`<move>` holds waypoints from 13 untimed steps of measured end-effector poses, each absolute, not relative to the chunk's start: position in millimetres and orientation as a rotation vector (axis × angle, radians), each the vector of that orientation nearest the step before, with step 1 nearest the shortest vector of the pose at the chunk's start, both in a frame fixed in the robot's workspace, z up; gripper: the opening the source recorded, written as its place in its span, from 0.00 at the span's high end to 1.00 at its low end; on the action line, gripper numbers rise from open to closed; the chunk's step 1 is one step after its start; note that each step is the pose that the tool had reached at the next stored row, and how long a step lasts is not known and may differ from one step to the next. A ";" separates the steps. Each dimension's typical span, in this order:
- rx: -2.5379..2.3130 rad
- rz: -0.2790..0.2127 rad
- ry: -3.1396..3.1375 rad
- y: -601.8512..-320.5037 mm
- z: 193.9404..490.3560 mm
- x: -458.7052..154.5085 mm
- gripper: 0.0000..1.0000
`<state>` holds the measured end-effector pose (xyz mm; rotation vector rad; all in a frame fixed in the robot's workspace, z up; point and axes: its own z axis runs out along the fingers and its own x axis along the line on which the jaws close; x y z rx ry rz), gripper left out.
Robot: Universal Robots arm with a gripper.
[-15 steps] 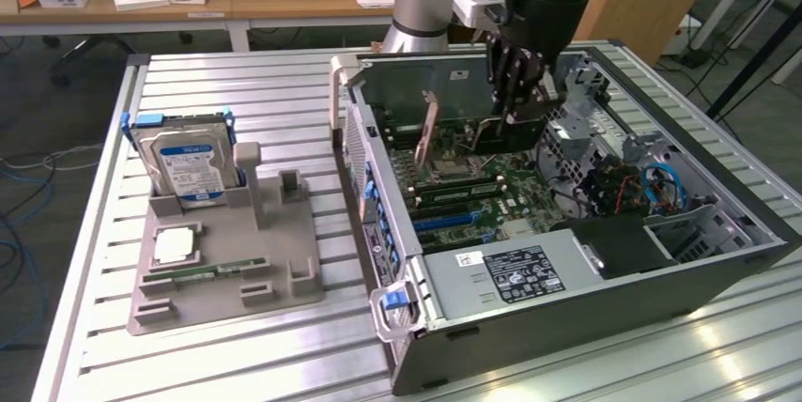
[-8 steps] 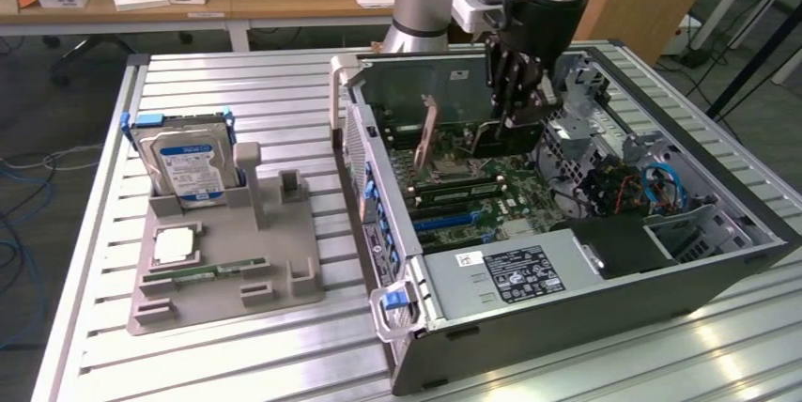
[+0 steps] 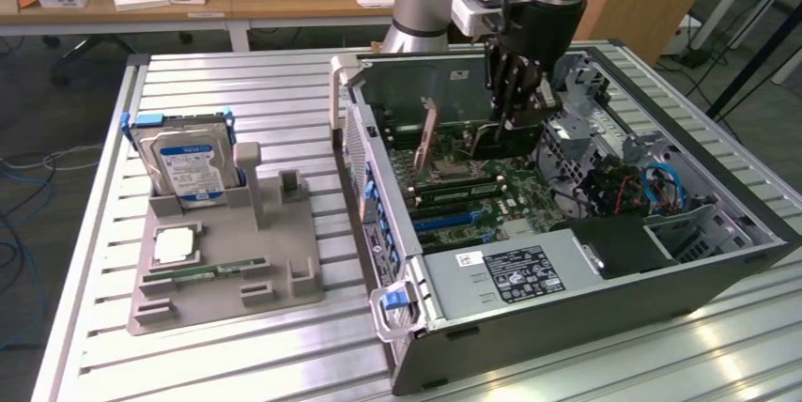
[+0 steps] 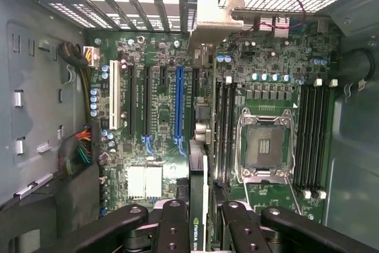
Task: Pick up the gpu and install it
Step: 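Insert the gpu into the slot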
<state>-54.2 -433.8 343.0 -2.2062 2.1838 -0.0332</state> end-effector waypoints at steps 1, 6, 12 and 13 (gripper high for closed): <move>-2.206 -0.033 2.184 -434.5 341.5 -54.6 0.74; -2.206 -0.033 2.184 -435.3 339.7 -55.5 0.74; -2.206 -0.033 2.184 -436.6 337.2 -56.7 0.74; -2.206 -0.033 2.184 -436.7 336.8 -56.9 0.74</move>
